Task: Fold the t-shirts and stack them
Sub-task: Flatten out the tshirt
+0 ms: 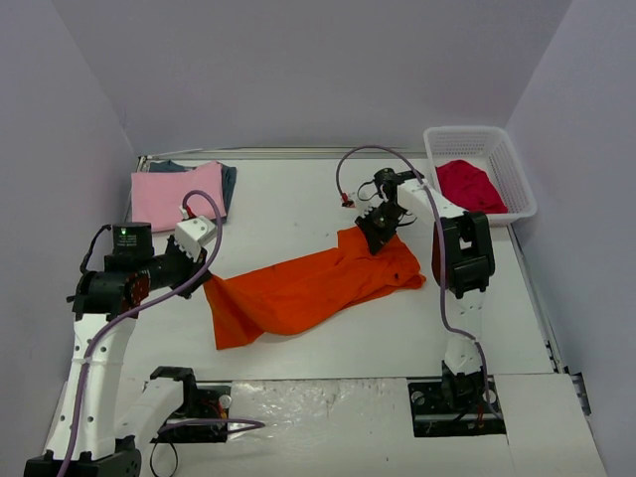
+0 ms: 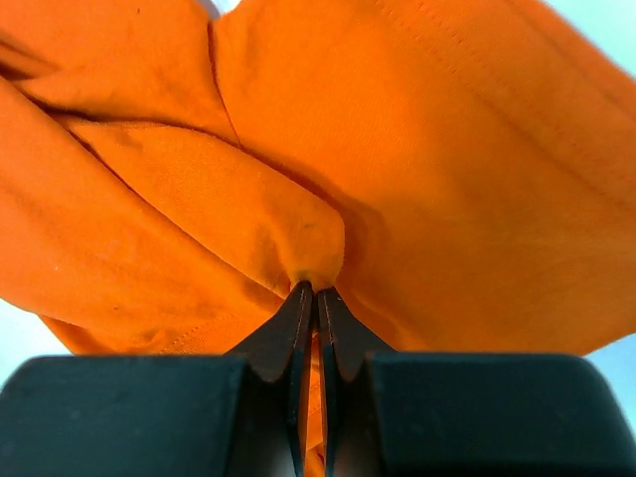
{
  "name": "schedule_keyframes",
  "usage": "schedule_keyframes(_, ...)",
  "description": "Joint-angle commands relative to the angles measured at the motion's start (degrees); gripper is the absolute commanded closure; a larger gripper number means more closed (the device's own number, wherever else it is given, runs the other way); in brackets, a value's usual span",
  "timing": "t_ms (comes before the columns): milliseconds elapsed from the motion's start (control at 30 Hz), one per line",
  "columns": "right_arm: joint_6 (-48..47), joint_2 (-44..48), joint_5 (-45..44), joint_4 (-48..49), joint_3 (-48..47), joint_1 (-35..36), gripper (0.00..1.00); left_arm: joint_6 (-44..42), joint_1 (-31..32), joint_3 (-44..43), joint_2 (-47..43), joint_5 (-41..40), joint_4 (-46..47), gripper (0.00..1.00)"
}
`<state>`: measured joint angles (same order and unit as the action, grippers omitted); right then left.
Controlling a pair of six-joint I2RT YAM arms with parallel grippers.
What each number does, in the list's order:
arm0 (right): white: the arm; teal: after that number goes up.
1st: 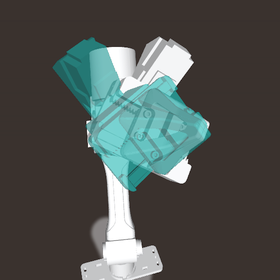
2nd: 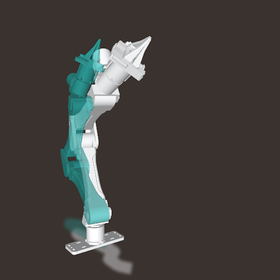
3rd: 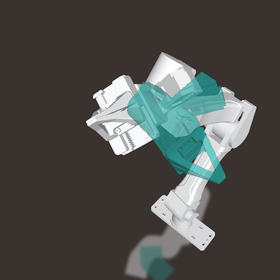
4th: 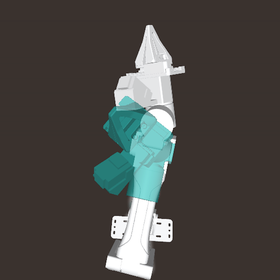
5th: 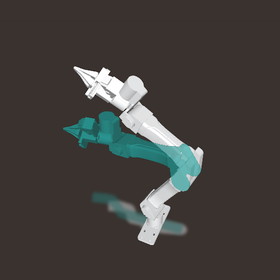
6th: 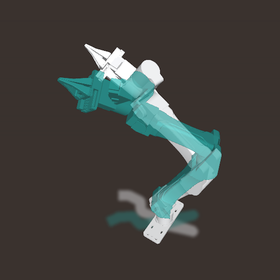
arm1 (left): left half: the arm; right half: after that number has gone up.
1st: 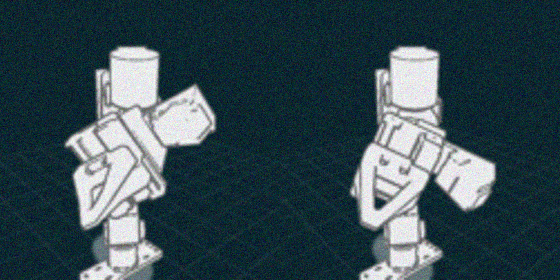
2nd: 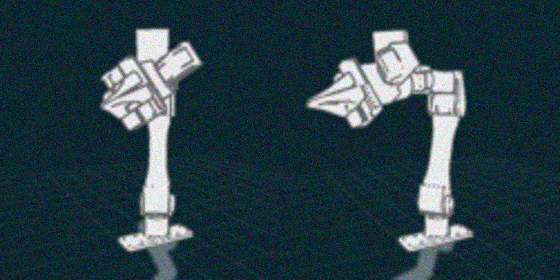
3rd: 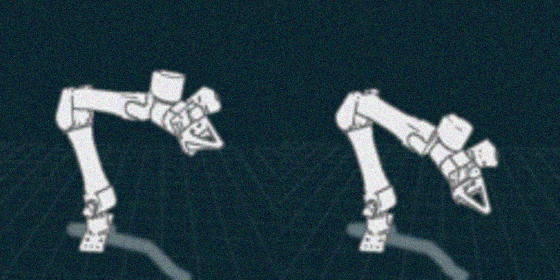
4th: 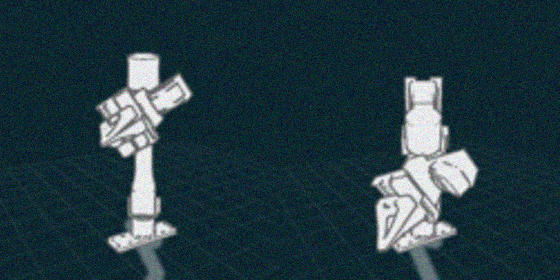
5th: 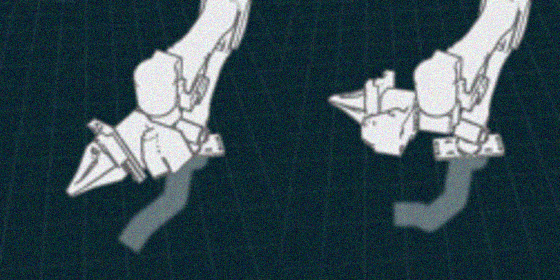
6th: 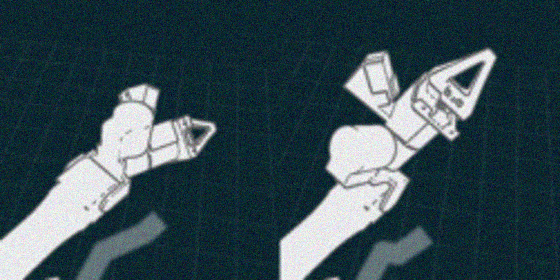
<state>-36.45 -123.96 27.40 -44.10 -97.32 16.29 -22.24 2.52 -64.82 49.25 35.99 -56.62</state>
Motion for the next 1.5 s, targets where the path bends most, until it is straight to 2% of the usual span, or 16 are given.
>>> schedule_keyframes(0,-1.0,4.8,1.0,-2.8,1.3,0.5,1.0,-0.1,-0.6,0.2,-1.0,1.1,1.2,0.98)
schedule_keyframes(133,-0.6,8.6,0.4,-2.8,2.5,0.4,1.0,0.2,-0.8,0.2,-1.3,1.2,1.6,0.98)
schedule_keyframes(333,-0.4,19.4,-0.4,-5.0,4.6,0.4,1.0,0.3,-0.8,-0.6,0.6,-0.6,1.9,0.98)
schedule_keyframes(567,-2.4,37.5,-4.6,-4.2,17.9,-0.1,1.0,0.5,-0.8,-0.7,1.2,-2.0,2.7,0.98)
schedule_keyframes(733,-2.2,46.8,-8.0,-4.2,24.3,-0.7,1.0,0.5,-0.8,-1.1,1.5,-2.7,2.6,0.98)
schedule_keyframes(1033,-1.3,55.2,-8.8,-4.9,29.9,-1.3,1.0,0.9,-0.9,-0.2,0.1,-3.7,2.6,0.98)
schedule_keyframes(1167,1.2,54.2,-10.5,0.0,28.6,-4.8,1.0,4.3,-0.9,-1.4,3.6,-10.6,5.1,0.98)
schedule_keyframes(1233,1.0,50.6,-9.7,1.8,27.0,-6.9,1.0,5.8,-0.9,-4.6,8.1,-15.2,6.0,0.97)
schedule_keyframes(1300,0.7,46.5,-8.8,3.1,21.9,-9.7,1.0,6.1,-0.9,-8.1,14.6,-17.3,6.3,0.98)
schedule_keyframes(1333,0.9,41.1,-7.8,3.1,19.3,-10.4,1.0,6.2,-0.9,-10.1,16.8,-19.3,6.4,0.98)
schedule_keyframes(1467,3.8,28.2,-5.4,3.0,3.5,-12.8,1.0,7.1,-0.9,-25.2,27.8,-22.4,7.7,0.98)
